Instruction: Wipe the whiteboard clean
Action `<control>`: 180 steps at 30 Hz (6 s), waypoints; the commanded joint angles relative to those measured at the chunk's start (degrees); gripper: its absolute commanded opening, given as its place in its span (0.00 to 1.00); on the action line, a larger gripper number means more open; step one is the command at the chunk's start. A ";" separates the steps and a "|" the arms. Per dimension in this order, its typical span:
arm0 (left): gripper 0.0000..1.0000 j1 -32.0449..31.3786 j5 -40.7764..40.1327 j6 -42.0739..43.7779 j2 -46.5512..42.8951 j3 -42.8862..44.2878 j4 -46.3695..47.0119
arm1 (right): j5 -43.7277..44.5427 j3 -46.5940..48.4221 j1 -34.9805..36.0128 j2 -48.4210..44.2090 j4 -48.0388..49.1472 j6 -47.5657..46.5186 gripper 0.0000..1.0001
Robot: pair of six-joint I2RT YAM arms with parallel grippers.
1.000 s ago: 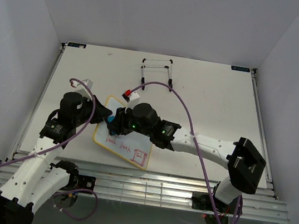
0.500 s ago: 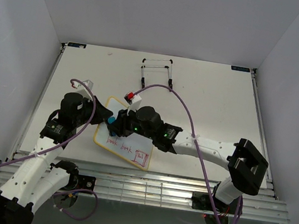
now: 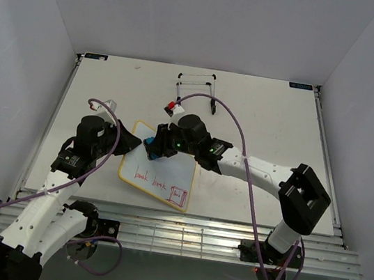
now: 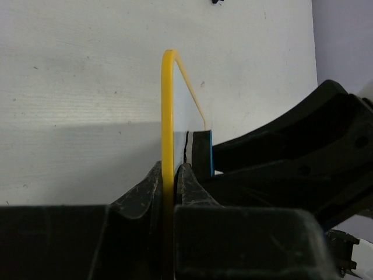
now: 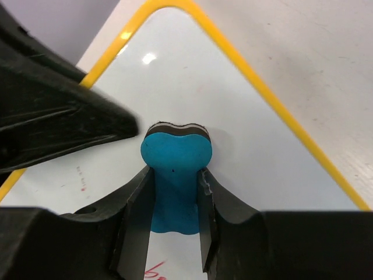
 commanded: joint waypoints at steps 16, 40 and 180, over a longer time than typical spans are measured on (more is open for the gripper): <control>0.00 -2.55 1.91 6.50 -0.37 -0.95 -3.97 | 2.34 -1.54 4.04 2.00 -7.25 -7.70 0.08; 0.00 -2.55 0.50 5.89 -1.34 -1.21 -4.14 | 19.13 1.16 17.15 -2.49 -4.31 11.81 0.08; 0.00 -2.73 -14.26 1.67 -5.82 0.28 -8.98 | 19.83 -32.67 20.66 -11.36 -4.95 30.27 0.08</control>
